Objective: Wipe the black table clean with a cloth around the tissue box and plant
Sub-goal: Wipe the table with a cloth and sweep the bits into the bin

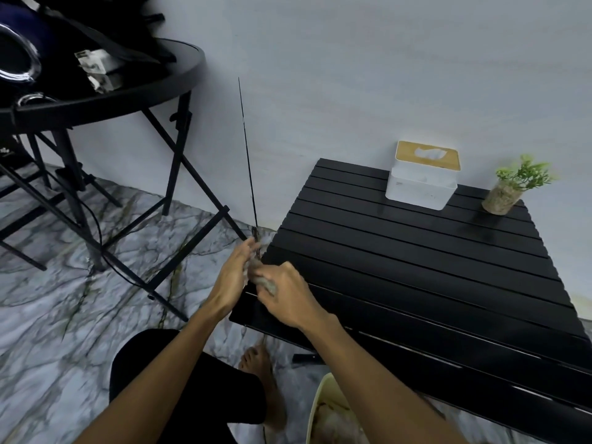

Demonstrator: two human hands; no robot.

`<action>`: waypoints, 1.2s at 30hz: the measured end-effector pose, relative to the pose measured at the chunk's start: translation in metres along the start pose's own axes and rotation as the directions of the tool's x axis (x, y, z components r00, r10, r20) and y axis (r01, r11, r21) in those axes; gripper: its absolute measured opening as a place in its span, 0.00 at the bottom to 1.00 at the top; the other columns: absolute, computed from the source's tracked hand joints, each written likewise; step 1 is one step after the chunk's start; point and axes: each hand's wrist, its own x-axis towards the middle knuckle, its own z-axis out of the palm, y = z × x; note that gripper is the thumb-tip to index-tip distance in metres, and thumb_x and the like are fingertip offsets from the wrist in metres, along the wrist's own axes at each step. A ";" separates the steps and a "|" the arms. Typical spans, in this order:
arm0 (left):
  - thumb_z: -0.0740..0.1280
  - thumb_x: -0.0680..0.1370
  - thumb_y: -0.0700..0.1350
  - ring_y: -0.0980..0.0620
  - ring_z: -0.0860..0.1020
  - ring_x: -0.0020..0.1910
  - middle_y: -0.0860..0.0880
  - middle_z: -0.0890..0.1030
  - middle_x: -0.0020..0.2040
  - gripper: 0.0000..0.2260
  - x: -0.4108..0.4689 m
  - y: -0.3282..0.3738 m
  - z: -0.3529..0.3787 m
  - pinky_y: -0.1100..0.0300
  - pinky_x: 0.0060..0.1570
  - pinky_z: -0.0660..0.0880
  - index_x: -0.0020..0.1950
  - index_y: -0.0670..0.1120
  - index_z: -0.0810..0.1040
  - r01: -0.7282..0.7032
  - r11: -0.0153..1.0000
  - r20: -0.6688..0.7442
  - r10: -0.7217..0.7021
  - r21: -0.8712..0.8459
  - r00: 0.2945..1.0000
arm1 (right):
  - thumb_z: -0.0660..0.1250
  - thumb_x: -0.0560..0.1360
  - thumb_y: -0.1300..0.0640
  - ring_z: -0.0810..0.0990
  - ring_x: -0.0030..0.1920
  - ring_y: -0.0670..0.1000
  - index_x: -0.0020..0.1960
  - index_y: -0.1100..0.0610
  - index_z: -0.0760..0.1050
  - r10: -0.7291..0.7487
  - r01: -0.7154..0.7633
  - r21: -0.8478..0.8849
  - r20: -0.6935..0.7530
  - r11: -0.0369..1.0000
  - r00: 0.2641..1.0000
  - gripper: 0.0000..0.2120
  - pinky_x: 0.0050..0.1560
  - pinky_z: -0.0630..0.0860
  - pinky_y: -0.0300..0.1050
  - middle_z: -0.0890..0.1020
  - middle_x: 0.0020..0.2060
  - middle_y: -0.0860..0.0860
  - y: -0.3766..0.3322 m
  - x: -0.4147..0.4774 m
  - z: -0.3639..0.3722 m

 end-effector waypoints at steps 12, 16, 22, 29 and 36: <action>0.42 0.78 0.68 0.55 0.63 0.73 0.54 0.73 0.70 0.24 0.001 -0.013 0.003 0.47 0.75 0.51 0.66 0.66 0.70 -0.139 0.859 0.053 0.129 0.493 0.990 | 0.68 0.77 0.51 0.72 0.52 0.46 0.60 0.44 0.82 -0.142 0.151 -0.051 0.149 0.987 0.979 0.13 0.53 0.65 0.44 0.80 0.63 0.36 -0.009 -0.061 -0.013; 0.41 0.76 0.67 0.51 0.53 0.77 0.50 0.68 0.73 0.32 -0.011 -0.007 0.022 0.51 0.74 0.43 0.72 0.55 0.67 -0.225 0.686 0.042 0.273 0.692 0.961 | 0.64 0.78 0.48 0.73 0.50 0.47 0.61 0.43 0.81 -0.064 0.058 -0.172 -0.030 0.983 0.998 0.14 0.50 0.68 0.44 0.80 0.64 0.38 0.013 -0.103 -0.028; 0.44 0.79 0.63 0.48 0.54 0.76 0.51 0.71 0.72 0.29 -0.015 -0.003 0.065 0.49 0.75 0.43 0.71 0.52 0.70 -0.333 0.563 0.097 0.407 0.756 0.908 | 0.61 0.81 0.47 0.75 0.47 0.46 0.66 0.44 0.78 0.130 -0.270 -0.333 -0.387 0.903 0.913 0.15 0.49 0.74 0.46 0.80 0.63 0.36 0.056 -0.174 -0.074; 0.43 0.78 0.65 0.48 0.53 0.77 0.52 0.70 0.73 0.30 -0.022 -0.001 0.112 0.50 0.75 0.40 0.71 0.53 0.70 -0.418 0.529 0.197 0.423 0.739 0.884 | 0.53 0.82 0.42 0.79 0.48 0.51 0.62 0.47 0.81 0.348 -0.727 -0.313 -0.718 0.611 0.603 0.20 0.48 0.72 0.49 0.83 0.59 0.42 0.108 -0.265 -0.134; 0.38 0.76 0.68 0.48 0.48 0.78 0.52 0.63 0.76 0.34 -0.035 0.006 0.142 0.50 0.73 0.35 0.74 0.54 0.65 -0.390 0.545 0.215 0.358 0.742 0.909 | 0.57 0.83 0.46 0.72 0.55 0.63 0.62 0.54 0.81 0.420 -0.961 -0.113 -0.882 0.254 0.215 0.19 0.53 0.68 0.57 0.79 0.63 0.54 0.112 -0.315 -0.163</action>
